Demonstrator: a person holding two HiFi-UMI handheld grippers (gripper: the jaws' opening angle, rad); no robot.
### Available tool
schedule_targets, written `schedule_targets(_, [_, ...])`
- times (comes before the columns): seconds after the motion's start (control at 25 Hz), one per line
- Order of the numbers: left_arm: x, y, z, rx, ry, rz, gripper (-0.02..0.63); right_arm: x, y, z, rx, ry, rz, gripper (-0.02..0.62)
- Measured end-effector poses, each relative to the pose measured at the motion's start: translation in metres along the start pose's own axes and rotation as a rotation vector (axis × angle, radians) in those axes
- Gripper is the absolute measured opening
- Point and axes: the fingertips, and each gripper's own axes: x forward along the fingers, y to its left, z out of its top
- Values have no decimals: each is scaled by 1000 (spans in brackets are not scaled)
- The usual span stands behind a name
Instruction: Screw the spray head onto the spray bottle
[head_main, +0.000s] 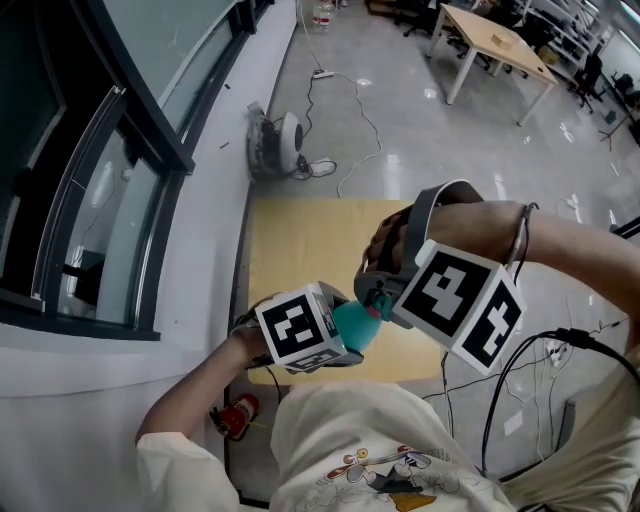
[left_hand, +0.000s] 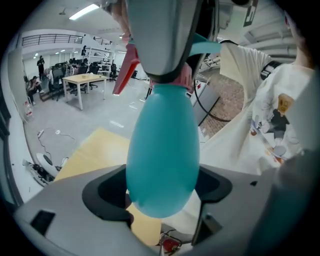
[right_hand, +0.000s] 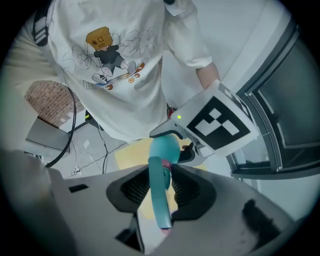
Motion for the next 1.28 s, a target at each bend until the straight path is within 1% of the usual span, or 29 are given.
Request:
schedule_targets(0.12, [-2, 15, -1, 22, 21, 140, 403, 2, -1, -5, 69, 16, 6, 128])
schedule_targets(0.2, [-4, 25, 0, 26, 22, 228, 403, 1, -4, -8, 153, 20, 6, 127])
schedule_targets(0.28, [-4, 32, 3, 17, 6, 294, 403, 2, -5, -12, 249, 32, 1, 127])
schedule_targets(0.4, [-3, 42, 5, -19, -37, 380, 403, 6, -8, -18, 393, 47, -10, 128])
schedule_targets(0.48, [-4, 51, 5, -42, -53, 474, 403, 10, -10, -23, 520, 46, -11, 129])
schedule_targets(0.56, [-7, 64, 2, -65, -58, 611, 403, 15, -12, -28, 678, 33, -3, 128])
schedule_targets(0.64, [-7, 74, -2, -109, -77, 727, 403, 19, -13, -31, 823, 2, 6, 129])
schedule_targets(0.72, [-8, 80, -4, -159, -107, 816, 403, 20, -16, -33, 951, -45, 10, 129])
schedule_targets(0.84, [-17, 91, -6, -216, -143, 935, 403, 17, -29, -38, 1168, -158, -4, 129])
schedule_targets(0.96, [-25, 100, -9, -259, -168, 1014, 403, 17, -38, -44, 1416, -281, 17, 129])
schedule_targets(1.04, [-28, 100, -10, -271, -191, 1034, 403, 16, -41, -44, 1513, -333, 31, 129])
schedule_targets(1.12, [-30, 101, -9, -271, -211, 1043, 403, 15, -42, -45, 1539, -338, 27, 129])
schedule_targets(1.2, [-32, 102, -10, -279, -229, 1042, 403, 15, -44, -44, 1523, -317, 10, 134])
schedule_targets(1.28, [-32, 102, -13, -290, -244, 1035, 403, 15, -48, -45, 1507, -305, -13, 211])
